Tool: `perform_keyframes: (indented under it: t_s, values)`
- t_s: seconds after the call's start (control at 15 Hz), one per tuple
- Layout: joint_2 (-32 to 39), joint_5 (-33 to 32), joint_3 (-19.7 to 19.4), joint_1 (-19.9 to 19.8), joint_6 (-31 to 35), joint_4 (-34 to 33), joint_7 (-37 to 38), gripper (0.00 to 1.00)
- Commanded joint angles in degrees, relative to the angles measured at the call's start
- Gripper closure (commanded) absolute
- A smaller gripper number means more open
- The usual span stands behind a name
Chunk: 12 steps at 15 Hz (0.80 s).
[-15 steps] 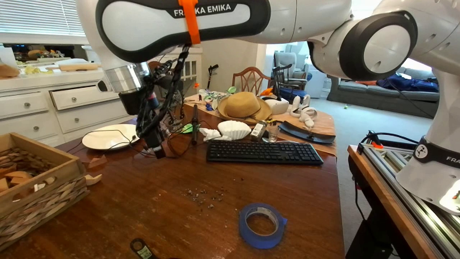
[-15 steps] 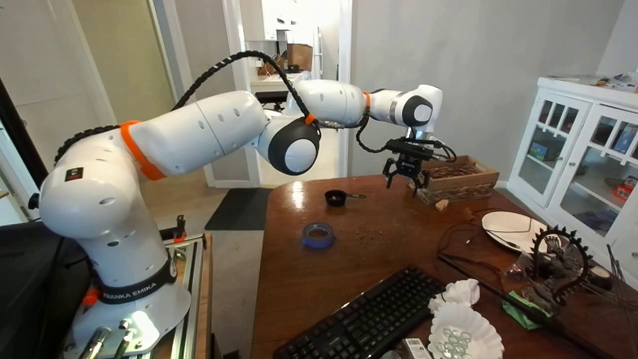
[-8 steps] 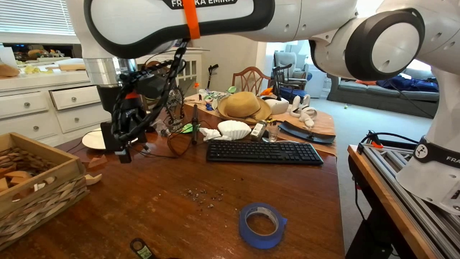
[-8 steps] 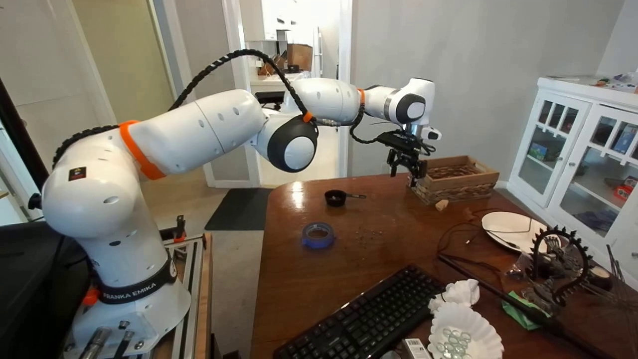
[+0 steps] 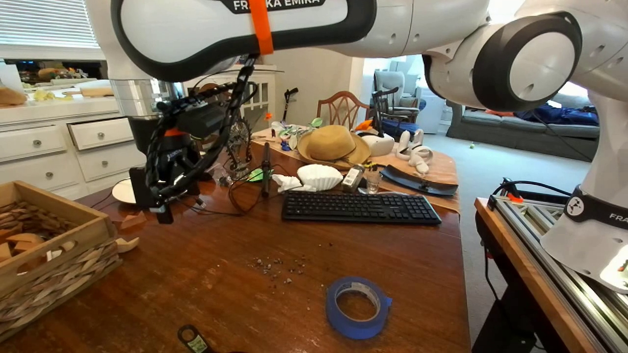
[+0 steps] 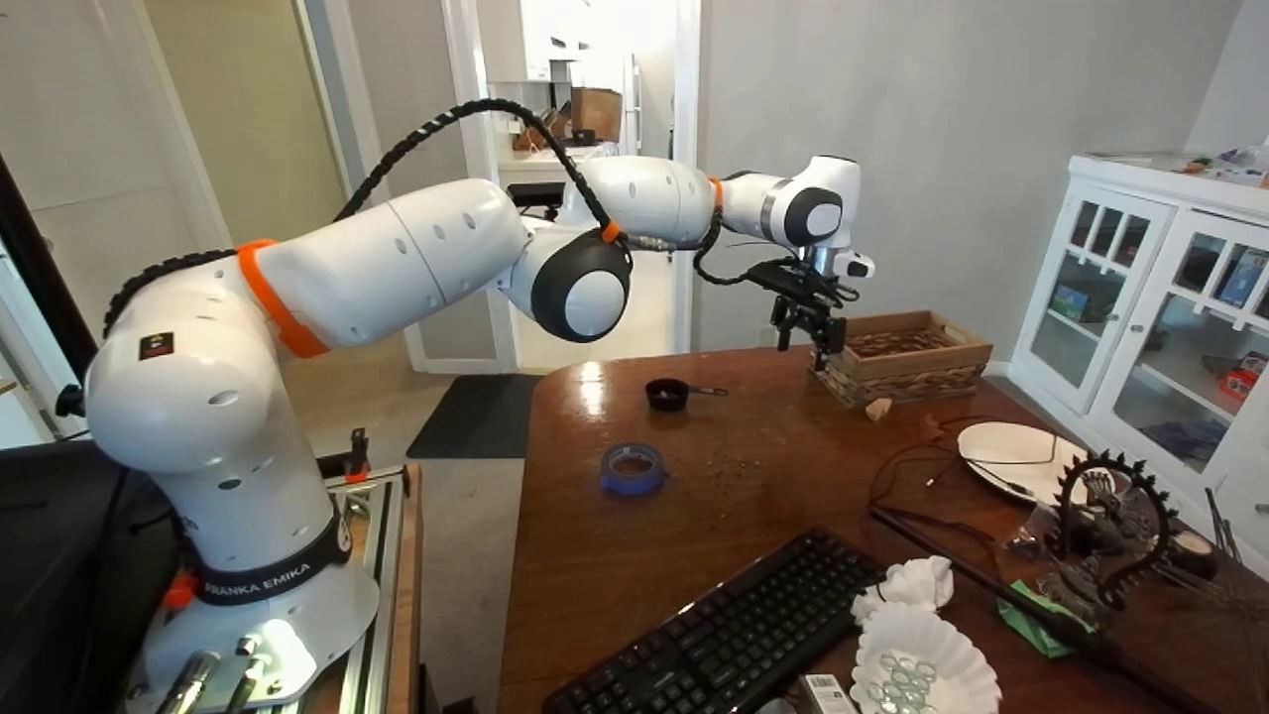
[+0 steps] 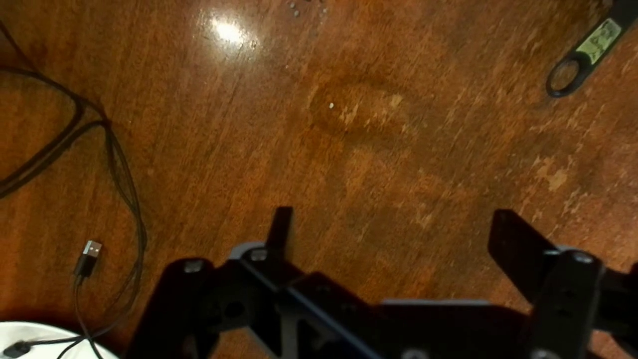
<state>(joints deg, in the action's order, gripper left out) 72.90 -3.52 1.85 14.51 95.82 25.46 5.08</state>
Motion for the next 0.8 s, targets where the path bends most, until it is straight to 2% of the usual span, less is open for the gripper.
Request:
perform_keyframes:
  t_s: [0.0, 0.4, 0.6, 0.73]
  values:
    - [0.16, -0.48, -1.05, 0.93, 1.92, 0.42, 0.32, 0.00]
    - [2.40, -1.72, -1.45, 5.88, 15.00, 0.40, 0.84, 0.00]
    - [2.59, -2.18, -1.78, 7.68, 14.63, 0.64, 0.88, 0.00]
    - [2.49, -1.54, -1.21, 7.41, 13.72, 0.00, 0.19, 0.00]
